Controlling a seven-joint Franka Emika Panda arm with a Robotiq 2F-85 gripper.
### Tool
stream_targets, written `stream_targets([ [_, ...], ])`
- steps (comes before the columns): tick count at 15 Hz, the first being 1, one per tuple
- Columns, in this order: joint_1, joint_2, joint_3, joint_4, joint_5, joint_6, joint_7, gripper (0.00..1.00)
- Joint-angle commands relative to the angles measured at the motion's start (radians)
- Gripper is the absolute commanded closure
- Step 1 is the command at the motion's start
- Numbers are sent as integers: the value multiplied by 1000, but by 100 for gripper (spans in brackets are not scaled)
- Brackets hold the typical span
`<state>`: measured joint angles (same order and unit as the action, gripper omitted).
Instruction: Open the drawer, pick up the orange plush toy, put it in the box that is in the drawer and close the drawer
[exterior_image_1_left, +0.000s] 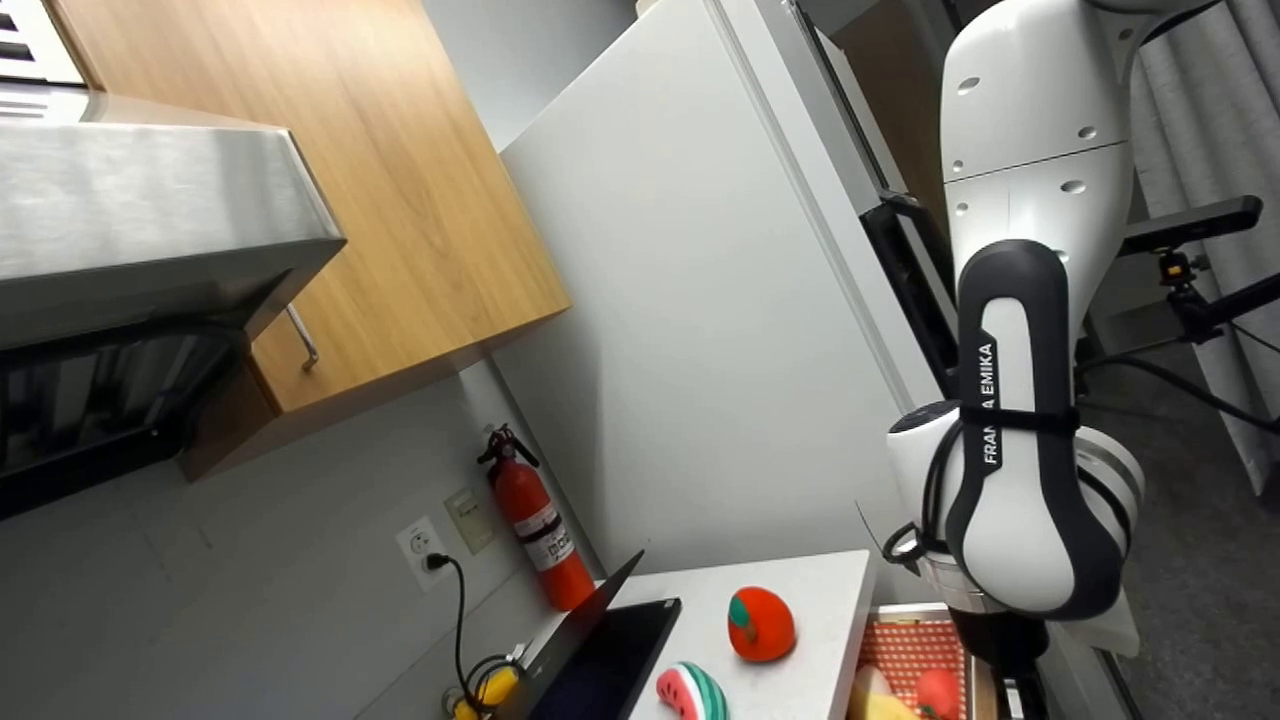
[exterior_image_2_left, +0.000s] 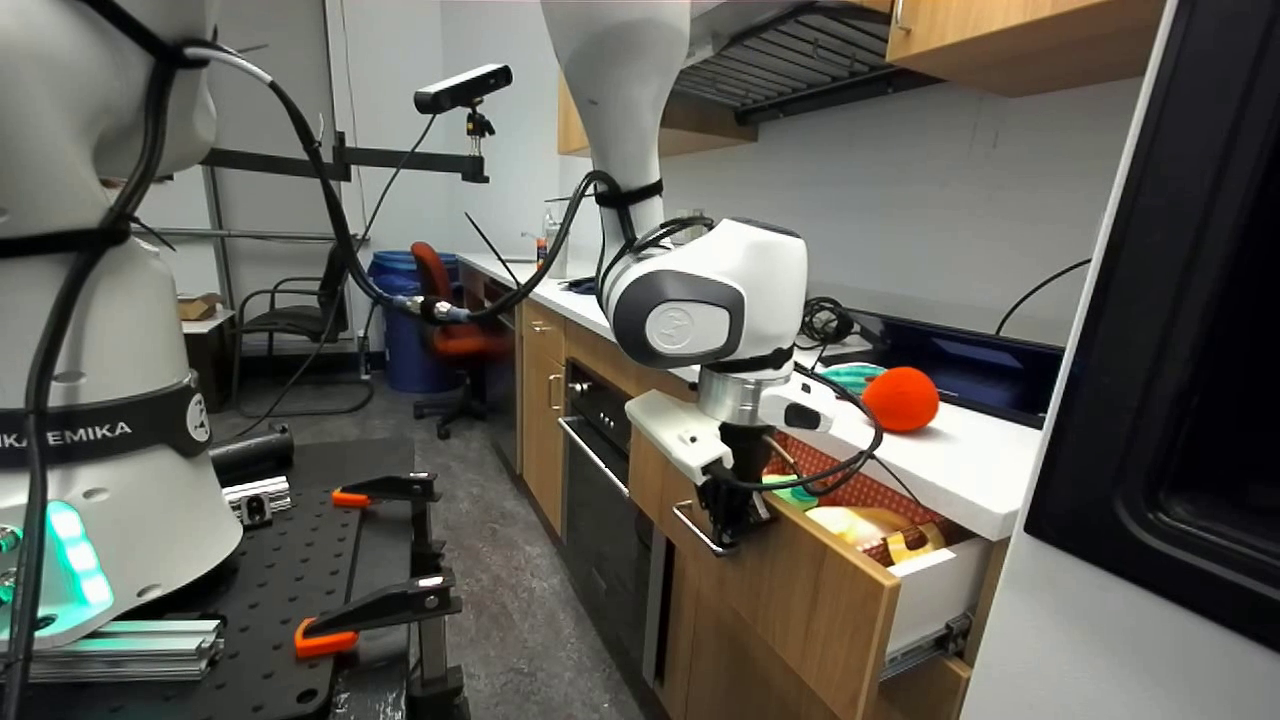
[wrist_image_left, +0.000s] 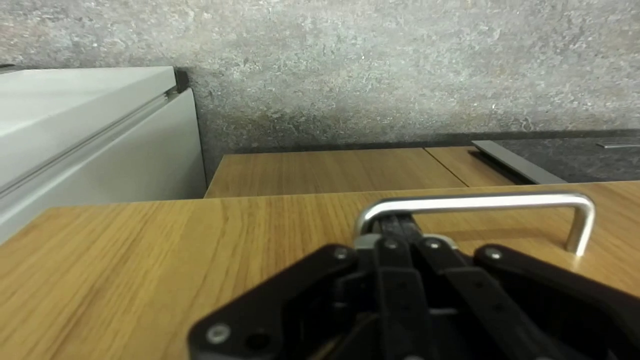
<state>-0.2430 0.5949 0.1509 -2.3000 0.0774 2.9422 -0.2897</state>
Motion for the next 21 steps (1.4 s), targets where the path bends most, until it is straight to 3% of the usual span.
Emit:
stream_targets([
  [1, -34, -108, 56, -76, -8, -51, -20, 100],
  [5, -108, -146, 163, -111, 15, -19, -83, 100],
  [9, -236, -194, 403, -129, 126, -10, -185, 100],
  [13, -319, -243, 545, -138, 220, -28, -259, 100],
  [17, -382, -256, 614, -129, 249, -13, -325, 100],
  [21, -394, -226, 597, -104, 216, 12, -374, 100],
])
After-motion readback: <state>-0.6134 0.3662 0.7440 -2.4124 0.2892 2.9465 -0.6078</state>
